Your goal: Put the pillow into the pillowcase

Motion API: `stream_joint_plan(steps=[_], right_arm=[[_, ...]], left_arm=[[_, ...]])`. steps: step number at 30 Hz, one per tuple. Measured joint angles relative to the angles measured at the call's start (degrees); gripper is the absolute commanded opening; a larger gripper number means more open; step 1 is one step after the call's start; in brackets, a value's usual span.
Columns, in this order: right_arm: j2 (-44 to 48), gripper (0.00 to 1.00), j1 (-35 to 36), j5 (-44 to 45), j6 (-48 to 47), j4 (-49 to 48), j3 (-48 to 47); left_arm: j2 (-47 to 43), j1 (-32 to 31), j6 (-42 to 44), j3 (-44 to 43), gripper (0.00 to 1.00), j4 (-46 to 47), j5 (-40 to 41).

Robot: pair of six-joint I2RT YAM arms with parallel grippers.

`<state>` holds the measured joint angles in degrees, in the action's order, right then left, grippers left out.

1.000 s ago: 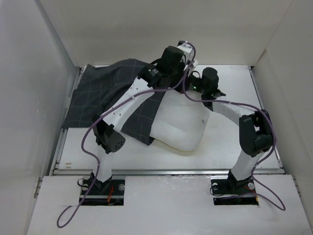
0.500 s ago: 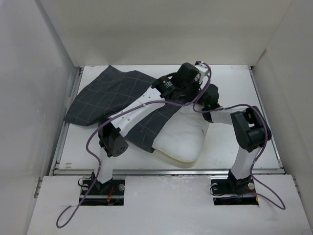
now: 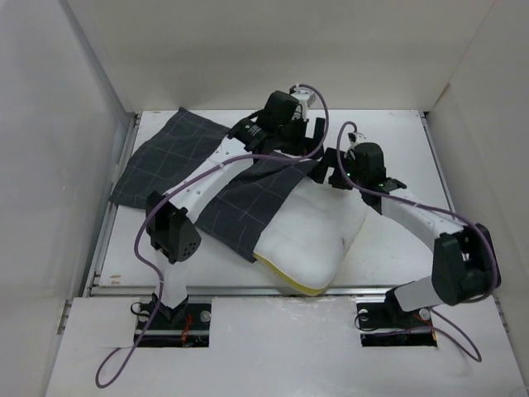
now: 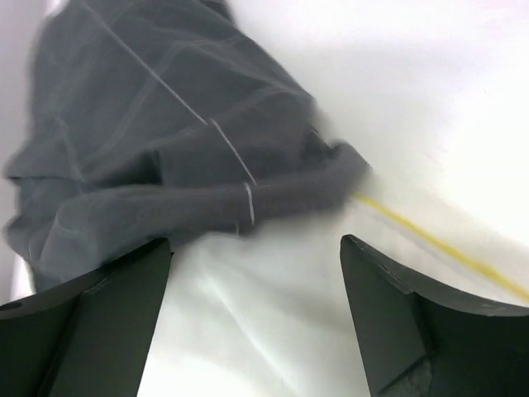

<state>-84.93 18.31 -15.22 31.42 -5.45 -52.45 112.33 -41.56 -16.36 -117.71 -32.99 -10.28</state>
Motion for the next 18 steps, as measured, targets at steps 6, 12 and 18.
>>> stream_joint_plan(steps=[6,12,18], right_arm=[[10.8,0.93,-0.1,14.1,-2.2,18.5,0.0],[20.0,0.98,1.1,16.6,-6.7,26.9,1.9],[29.4,1.00,14.0,15.6,-13.1,29.4,3.5]], left_arm=[[-13.4,0.7,-0.9,16.1,1.00,3.2,6.5],[-30.0,0.8,-7.0,36.7,1.00,6.8,15.5],[-37.2,0.4,-14.4,57.8,1.00,7.5,17.6]])
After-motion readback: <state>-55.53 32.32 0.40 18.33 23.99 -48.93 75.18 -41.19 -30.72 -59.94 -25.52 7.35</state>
